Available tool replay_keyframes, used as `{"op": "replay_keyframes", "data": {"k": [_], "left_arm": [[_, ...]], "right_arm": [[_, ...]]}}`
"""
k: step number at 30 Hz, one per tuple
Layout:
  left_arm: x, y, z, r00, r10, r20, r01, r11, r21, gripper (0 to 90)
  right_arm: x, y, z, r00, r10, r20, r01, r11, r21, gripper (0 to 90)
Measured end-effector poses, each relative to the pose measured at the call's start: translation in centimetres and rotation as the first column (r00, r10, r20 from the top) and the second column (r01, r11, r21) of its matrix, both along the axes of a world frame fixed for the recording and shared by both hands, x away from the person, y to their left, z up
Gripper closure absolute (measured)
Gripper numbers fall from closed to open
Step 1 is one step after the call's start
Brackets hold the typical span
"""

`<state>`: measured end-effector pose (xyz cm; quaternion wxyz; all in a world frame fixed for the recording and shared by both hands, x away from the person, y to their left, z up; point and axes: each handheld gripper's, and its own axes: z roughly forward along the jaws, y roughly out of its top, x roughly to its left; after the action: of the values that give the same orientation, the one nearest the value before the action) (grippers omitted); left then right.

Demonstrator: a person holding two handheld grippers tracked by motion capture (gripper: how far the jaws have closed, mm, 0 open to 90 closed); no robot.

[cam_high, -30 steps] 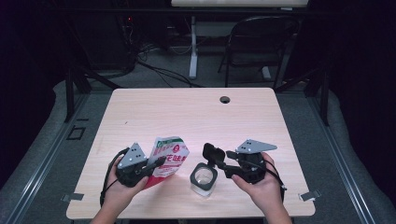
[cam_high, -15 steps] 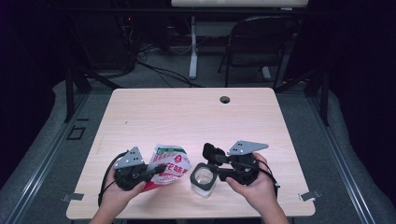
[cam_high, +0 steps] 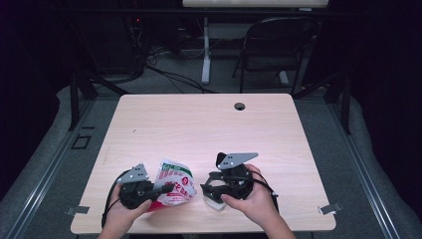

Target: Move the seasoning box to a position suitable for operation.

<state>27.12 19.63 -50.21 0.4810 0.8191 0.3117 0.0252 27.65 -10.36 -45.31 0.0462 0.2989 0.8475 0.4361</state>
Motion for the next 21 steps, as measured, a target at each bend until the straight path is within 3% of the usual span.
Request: {"op": "replay_keyframes", "data": {"k": [13, 21], "left_arm": [[-0.1, -0.6, -1.8, 0.9979, -0.007, -0.064, 0.007, 1.0, 0.002, 90.0], [0.0, -0.7, -2.1, 0.9965, -0.009, -0.084, 0.007, 0.9997, -0.023, 90.0]], "right_arm": [[-0.2, 1.9, -0.5, 0.995, 0.087, -0.049, -0.087, 0.996, 0.013, 51.3], [0.1, 2.8, -1.8, 0.9914, 0.092, -0.094, -0.094, 0.995, -0.019, 54.0]]}}
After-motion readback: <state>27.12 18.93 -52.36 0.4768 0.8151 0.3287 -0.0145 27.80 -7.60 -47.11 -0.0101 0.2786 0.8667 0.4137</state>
